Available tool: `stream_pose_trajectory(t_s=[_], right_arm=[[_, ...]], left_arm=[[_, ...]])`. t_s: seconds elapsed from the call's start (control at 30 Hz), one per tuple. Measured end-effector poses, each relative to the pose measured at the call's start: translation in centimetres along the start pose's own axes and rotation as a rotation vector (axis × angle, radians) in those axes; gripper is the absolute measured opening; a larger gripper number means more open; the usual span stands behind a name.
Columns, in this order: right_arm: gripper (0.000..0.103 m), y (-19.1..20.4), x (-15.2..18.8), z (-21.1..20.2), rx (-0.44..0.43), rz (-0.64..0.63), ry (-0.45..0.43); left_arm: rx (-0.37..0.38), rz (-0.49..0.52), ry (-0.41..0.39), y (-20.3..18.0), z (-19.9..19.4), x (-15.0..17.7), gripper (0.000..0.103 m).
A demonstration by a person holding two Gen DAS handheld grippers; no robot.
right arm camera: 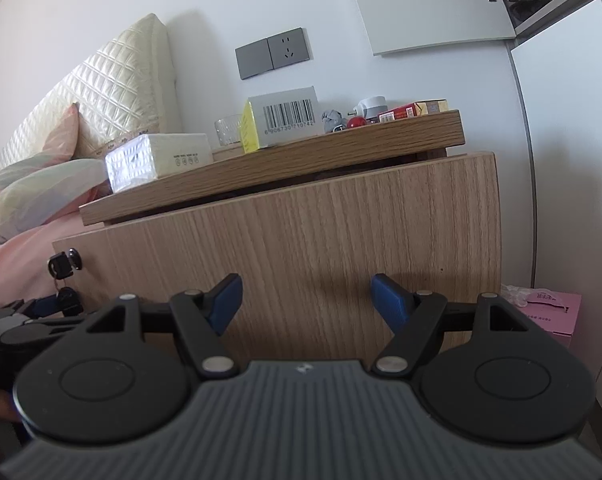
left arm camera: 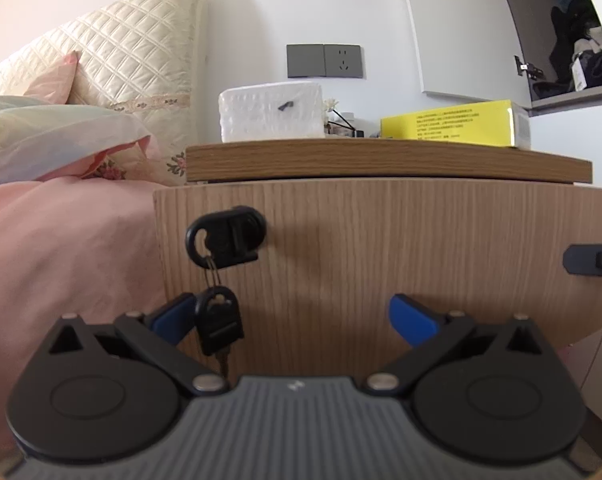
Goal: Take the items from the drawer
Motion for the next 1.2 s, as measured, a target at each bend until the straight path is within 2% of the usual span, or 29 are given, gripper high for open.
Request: stream_pose_trajectory(t_s=[0.3, 0.9, 1.2], right_arm=[[0.075, -0.6, -0.4, 2.3, 0.007, -0.004, 0.011], [0.075, -0.9, -1.0, 4.6, 0.022, 0.036, 0.018], [0.075, -1.1, -1.0, 5.3, 0.008, -0.002, 0.024]], left_arm=[[0.001, 0.019, -0.001, 0.0, 2.3, -0.2, 0.103], [0.048, -0.062, 0.07, 1.1, 4.6, -0.4, 0.102], [0.068, -0.074, 0.104, 1.5, 5.4, -0.8, 0.102]])
Point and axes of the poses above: each gripper's, at about its wrist camera, not at the fingertips, and z roughly the way its jaws point, y to its left, x to its underside, the point moved 4 cm from there along z, roughly the way its jaws point, and after that the axes turned 5 degrees about x, right-handed, at the moved point
